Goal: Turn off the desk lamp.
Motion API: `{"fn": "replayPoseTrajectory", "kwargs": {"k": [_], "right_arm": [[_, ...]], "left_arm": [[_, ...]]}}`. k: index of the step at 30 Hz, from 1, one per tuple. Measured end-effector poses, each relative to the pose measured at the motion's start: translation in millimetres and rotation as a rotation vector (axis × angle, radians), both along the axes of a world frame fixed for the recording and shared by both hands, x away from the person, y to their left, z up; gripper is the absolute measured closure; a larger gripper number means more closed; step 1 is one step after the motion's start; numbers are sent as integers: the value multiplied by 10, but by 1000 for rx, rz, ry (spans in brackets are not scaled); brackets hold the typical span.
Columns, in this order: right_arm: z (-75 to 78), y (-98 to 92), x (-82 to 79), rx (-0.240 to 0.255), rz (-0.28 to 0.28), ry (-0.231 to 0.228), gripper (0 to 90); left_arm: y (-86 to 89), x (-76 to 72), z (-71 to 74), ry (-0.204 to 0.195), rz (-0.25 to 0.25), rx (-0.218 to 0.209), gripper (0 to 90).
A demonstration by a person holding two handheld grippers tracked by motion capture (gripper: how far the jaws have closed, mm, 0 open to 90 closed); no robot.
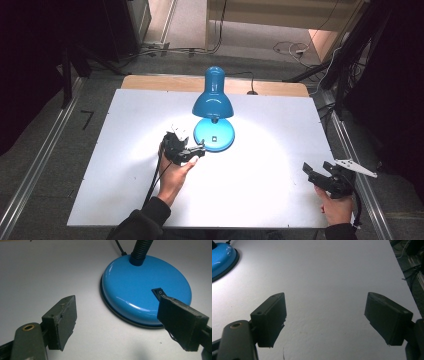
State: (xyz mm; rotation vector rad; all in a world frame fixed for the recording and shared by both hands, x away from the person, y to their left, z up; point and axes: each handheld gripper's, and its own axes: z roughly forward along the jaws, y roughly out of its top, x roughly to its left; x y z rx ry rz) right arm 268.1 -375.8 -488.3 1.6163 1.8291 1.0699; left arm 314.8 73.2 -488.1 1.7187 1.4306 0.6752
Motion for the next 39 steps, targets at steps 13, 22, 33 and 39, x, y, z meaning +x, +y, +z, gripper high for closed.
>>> {"fn": "replayPoseTrajectory", "kwargs": {"k": [13,22,33,39], "right_arm": [[7,-2,-2,7,-3,1,165],[6,-8,-2,7,-4,1,166],[5,-13,0,8,-4,1,167],[2,-15,2,10,-2,2,167]], "left_arm": [[-135,75,15,-15,-27,-24,291],[-228,95,-28,-49,-63,-11,472],[-289,122,-77,-79,-142,-50,900],[-304,154,-123,-68,-138,-46,900]]}}
